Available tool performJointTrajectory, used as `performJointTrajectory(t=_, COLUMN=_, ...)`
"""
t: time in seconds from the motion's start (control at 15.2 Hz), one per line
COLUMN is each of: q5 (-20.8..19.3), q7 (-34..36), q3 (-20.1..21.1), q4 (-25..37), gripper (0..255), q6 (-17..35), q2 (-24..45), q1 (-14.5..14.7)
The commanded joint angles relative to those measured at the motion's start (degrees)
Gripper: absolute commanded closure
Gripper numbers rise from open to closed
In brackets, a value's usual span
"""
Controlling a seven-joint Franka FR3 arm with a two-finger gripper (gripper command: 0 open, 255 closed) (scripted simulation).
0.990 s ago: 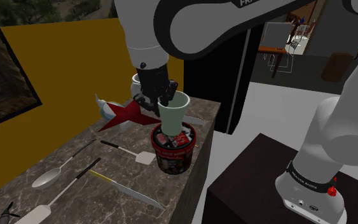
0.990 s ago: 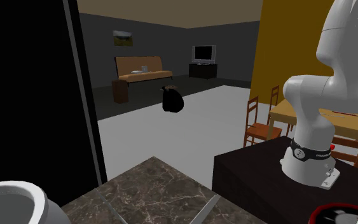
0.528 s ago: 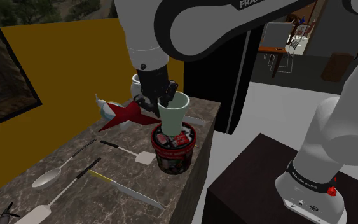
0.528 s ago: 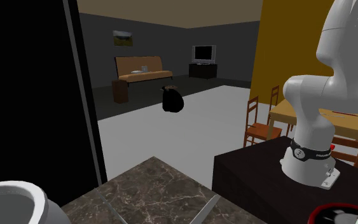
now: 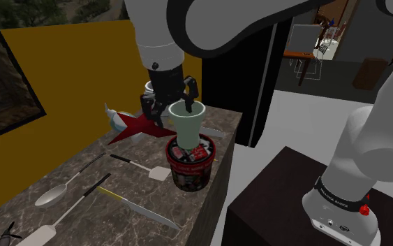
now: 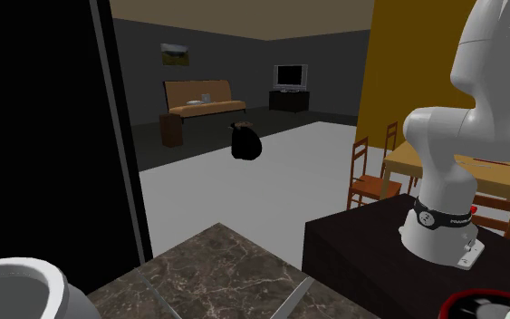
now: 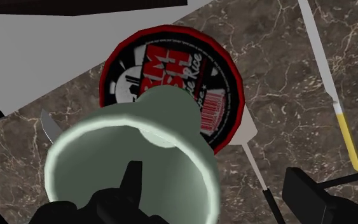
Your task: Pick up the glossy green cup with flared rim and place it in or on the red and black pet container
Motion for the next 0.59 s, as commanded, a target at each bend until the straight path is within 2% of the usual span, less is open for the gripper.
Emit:
performJointTrajectory(t=0.0, q5=0.13, q7=-0.17, q3=0.24, q4=3.44, gripper=0, q6=-3.48, q2=0.02, q1=0.19)
performJointTrajectory(t=0.07, q5=0.13, q7=-0.17, q3=0.38, q4=5.06, gripper=0, q6=-5.02, q2=0.15, q1=0.3)
performJointTrajectory(t=0.53, q5=0.13, q7=-0.17, q3=0.39, q4=5.06, gripper=0, q6=-5.02, q2=0.15, q1=0.29)
